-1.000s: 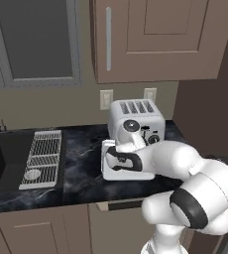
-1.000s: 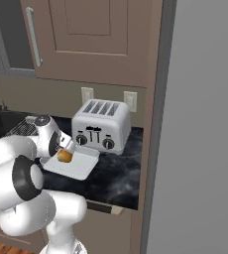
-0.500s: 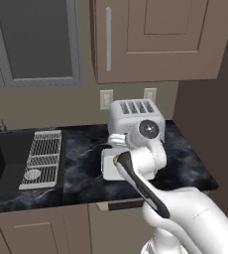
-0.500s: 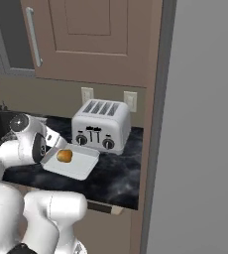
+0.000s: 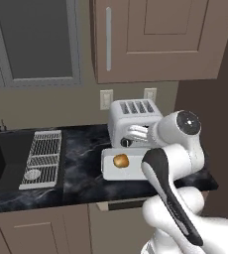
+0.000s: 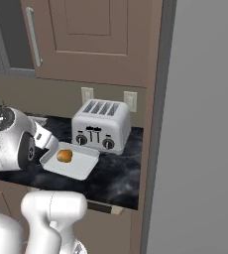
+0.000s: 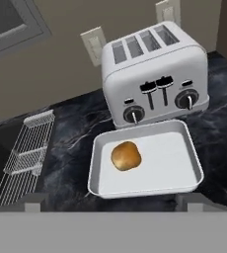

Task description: Take the potato and eggplant out of the freezer and place them in the tupperware container on the counter. Then put the tupperware containing the vegetables back in the freezer.

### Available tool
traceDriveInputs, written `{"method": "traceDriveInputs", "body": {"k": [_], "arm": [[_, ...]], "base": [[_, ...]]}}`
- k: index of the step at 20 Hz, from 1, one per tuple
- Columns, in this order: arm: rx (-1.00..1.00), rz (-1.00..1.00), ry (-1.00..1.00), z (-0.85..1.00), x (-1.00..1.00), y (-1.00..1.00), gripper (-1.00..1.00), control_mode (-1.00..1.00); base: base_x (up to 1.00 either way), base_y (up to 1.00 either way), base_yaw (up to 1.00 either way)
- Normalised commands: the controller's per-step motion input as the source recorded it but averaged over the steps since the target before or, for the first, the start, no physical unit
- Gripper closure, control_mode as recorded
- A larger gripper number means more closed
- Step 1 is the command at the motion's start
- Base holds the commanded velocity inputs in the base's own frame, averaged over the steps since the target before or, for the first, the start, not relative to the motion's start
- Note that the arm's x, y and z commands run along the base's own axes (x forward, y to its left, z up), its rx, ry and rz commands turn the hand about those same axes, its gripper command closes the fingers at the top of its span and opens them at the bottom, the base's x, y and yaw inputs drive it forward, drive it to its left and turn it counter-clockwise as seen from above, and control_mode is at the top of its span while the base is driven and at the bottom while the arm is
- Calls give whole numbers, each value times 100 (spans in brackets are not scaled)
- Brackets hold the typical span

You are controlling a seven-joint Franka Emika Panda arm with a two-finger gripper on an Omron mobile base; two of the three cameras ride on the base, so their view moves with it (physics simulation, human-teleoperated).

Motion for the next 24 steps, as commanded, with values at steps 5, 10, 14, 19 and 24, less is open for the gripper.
{"method": "traceDriveInputs", "body": {"k": [5, 10, 14, 19, 24], "arm": [[2, 0, 12, 100, -63, -19, -100, -100], [0, 0, 16, 53, -52, -17, -100, -100], [-7, 0, 19, 4, -31, -15, -100, -100], [-8, 0, 17, -4, -16, -17, -100, -100], [-4, 0, 4, -13, -23, -9, -100, 100]], "base": [[0, 0, 0], [0, 0, 0], [0, 0, 0], [0, 0, 0], [-14, 0, 0]]}}
